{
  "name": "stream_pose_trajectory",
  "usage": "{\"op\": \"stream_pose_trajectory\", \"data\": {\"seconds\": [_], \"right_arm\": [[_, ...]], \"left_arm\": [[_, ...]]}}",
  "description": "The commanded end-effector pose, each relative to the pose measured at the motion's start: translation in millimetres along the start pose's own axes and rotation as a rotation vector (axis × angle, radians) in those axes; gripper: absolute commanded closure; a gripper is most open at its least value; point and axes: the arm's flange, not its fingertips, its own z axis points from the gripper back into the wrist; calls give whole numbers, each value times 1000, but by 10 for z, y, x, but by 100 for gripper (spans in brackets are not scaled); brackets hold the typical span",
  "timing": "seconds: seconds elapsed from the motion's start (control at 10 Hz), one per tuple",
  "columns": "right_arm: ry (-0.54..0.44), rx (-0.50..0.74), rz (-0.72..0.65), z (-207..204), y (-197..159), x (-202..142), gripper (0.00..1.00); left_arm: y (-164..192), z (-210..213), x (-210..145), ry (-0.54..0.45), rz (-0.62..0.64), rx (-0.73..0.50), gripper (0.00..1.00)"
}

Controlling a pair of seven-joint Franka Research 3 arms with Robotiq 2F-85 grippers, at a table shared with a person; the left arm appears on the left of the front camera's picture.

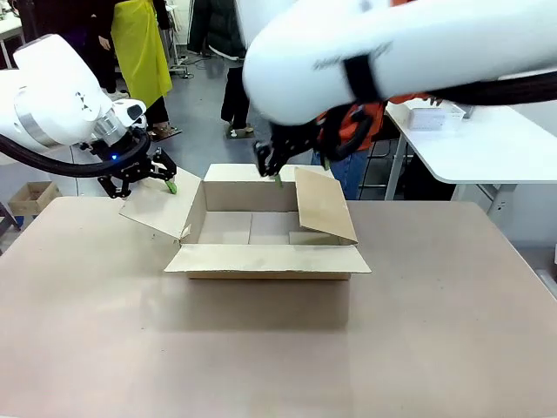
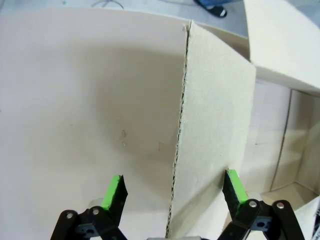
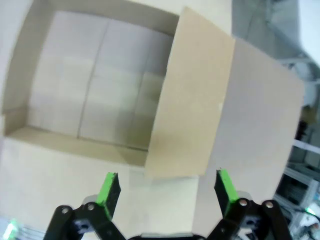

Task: Pack the gift set into the box.
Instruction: Place both hands on the side flaps of the Package Box and spread them outward.

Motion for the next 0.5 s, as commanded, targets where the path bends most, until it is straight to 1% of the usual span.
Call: {"op": "stream_pose_trajectory", "data": {"seconds": [0.0, 0.1, 0.2, 0.3, 0.4], "right_arm": [[97, -133, -151, -227, 356, 375, 0], [137, -154, -165, -467, 424, 424, 0], [155, -210, -198, -696, 431, 449, 0], [156, -231, -219, -929, 433, 449, 0], [136, -268, -239, -1072, 409, 456, 0]], "left_arm": [[-10, 22, -5, -10, 13, 15, 0], [-10, 22, -5, -10, 13, 15, 0], [-10, 22, -5, -10, 13, 15, 0], [-10, 22, -5, -10, 13, 15, 0], [-10, 22, -5, -10, 13, 15, 0]]}}
